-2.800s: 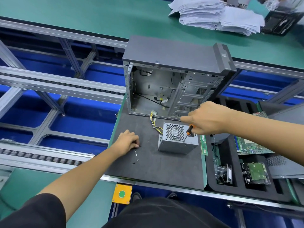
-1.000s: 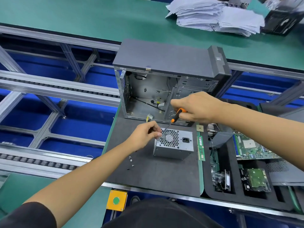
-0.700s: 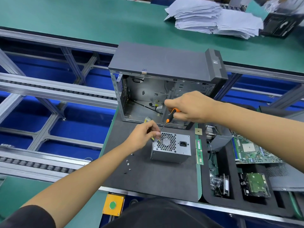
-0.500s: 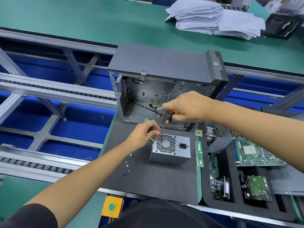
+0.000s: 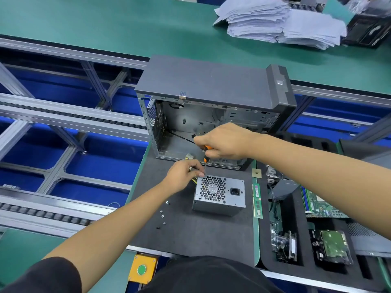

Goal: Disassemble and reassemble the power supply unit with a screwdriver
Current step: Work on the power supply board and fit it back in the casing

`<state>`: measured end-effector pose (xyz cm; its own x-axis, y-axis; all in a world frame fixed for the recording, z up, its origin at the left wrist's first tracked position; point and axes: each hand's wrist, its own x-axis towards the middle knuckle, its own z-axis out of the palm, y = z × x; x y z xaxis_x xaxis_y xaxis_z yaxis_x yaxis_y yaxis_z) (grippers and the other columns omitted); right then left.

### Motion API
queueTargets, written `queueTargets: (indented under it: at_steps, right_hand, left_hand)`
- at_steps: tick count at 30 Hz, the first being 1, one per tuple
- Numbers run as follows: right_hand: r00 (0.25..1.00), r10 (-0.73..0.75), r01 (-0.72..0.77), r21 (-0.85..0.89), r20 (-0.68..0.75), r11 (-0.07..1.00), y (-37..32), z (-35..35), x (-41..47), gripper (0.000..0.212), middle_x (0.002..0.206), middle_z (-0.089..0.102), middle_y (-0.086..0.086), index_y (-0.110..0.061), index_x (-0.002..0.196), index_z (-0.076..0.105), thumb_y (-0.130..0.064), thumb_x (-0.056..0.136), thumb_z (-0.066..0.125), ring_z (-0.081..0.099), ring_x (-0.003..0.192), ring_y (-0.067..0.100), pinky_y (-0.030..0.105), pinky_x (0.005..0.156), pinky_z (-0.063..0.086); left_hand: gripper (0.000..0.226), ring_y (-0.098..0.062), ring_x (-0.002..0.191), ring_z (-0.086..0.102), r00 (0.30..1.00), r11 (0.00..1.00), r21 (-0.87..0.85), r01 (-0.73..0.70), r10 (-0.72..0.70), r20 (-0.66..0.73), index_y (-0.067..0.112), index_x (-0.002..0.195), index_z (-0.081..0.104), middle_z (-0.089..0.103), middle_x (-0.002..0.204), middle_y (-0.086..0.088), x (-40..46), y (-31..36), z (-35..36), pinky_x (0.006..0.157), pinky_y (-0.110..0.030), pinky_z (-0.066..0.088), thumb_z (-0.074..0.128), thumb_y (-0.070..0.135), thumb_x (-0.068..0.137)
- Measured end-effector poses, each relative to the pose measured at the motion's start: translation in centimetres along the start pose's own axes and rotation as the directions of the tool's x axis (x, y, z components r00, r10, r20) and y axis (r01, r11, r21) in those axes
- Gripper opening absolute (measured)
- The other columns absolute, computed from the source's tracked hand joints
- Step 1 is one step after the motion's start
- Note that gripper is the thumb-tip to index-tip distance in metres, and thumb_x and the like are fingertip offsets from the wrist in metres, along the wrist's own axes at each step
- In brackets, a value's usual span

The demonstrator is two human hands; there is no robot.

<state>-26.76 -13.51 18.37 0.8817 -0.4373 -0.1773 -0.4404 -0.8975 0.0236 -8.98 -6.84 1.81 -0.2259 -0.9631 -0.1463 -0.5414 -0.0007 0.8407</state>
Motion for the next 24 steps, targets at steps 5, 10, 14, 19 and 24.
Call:
queueTargets:
  at_steps: [5, 10, 14, 19, 24]
  right_hand:
    - [1.000, -0.016, 0.016, 0.002, 0.008, 1.000, 0.1, 0.1, 1.0, 0.014, 0.063, 0.045, -0.005, -0.028, 0.088, 0.036, -0.029, 0.092, 0.049, 0.047, 0.060, 0.023, 0.033, 0.051, 0.028]
    - [1.000, -0.029, 0.029, -0.018, -0.001, 0.999, 0.3, 0.2, 1.4, 0.013, 0.060, 0.046, -0.003, -0.028, 0.086, 0.036, -0.030, 0.089, 0.049, 0.043, 0.056, 0.021, 0.032, 0.049, 0.022]
    - [1.000, -0.021, 0.021, -0.014, -0.009, 1.000, 0.4, 0.5, 1.8, 0.012, 0.059, 0.046, -0.003, -0.028, 0.087, 0.037, -0.032, 0.088, 0.049, 0.043, 0.054, 0.019, 0.031, 0.049, 0.021]
    - [1.000, 0.022, -0.022, 0.001, -0.010, 1.000, 0.3, 0.8, 2.2, 0.011, 0.060, 0.050, -0.003, -0.028, 0.087, 0.039, -0.032, 0.088, 0.049, 0.045, 0.053, 0.018, 0.031, 0.049, 0.019]
    - [0.997, 0.064, -0.066, 0.040, 0.040, 0.997, 0.2, 0.4, 2.3, 0.012, 0.066, 0.052, -0.006, -0.028, 0.091, 0.042, -0.034, 0.089, 0.053, 0.046, 0.056, 0.012, 0.031, 0.050, 0.022]
  left_hand:
    - [0.019, -0.014, 0.090, 0.067, 0.998, 0.998, 0.030, 0.049, -0.051, 0.047, 0.039, 0.075, 0.067, 0.073, 0.085, 0.015, 0.1, 0.3, -0.5, 0.089, -0.050, 0.052, 0.078, 0.029, 0.087]
    - [0.020, -0.003, 0.090, 0.067, 0.995, 0.995, 0.074, 0.061, -0.067, 0.079, 0.047, 0.075, 0.068, 0.074, 0.087, 0.021, 0.3, 0.6, -0.5, 0.089, -0.044, 0.054, 0.078, 0.034, 0.086]
    - [0.017, -0.001, 0.074, 0.065, 0.995, 0.999, -0.015, 0.031, -0.030, 0.098, 0.033, 0.077, 0.070, 0.075, 0.082, 0.015, 0.2, 0.5, -0.6, 0.075, -0.034, 0.053, 0.078, 0.023, 0.088]
    - [0.010, -0.013, 0.075, 0.066, 0.994, 1.000, 0.025, -0.001, -0.002, 0.109, 0.021, 0.082, 0.071, 0.076, 0.084, 0.003, 0.3, 0.7, -1.1, 0.077, -0.044, 0.056, 0.078, 0.020, 0.088]
    - [0.018, -0.029, 0.081, 0.068, 0.989, 1.000, -0.026, -0.003, 0.006, 0.147, 0.029, 0.080, 0.066, 0.076, 0.093, -0.006, 0.1, 1.1, -1.4, 0.077, -0.049, 0.058, 0.077, 0.019, 0.090]
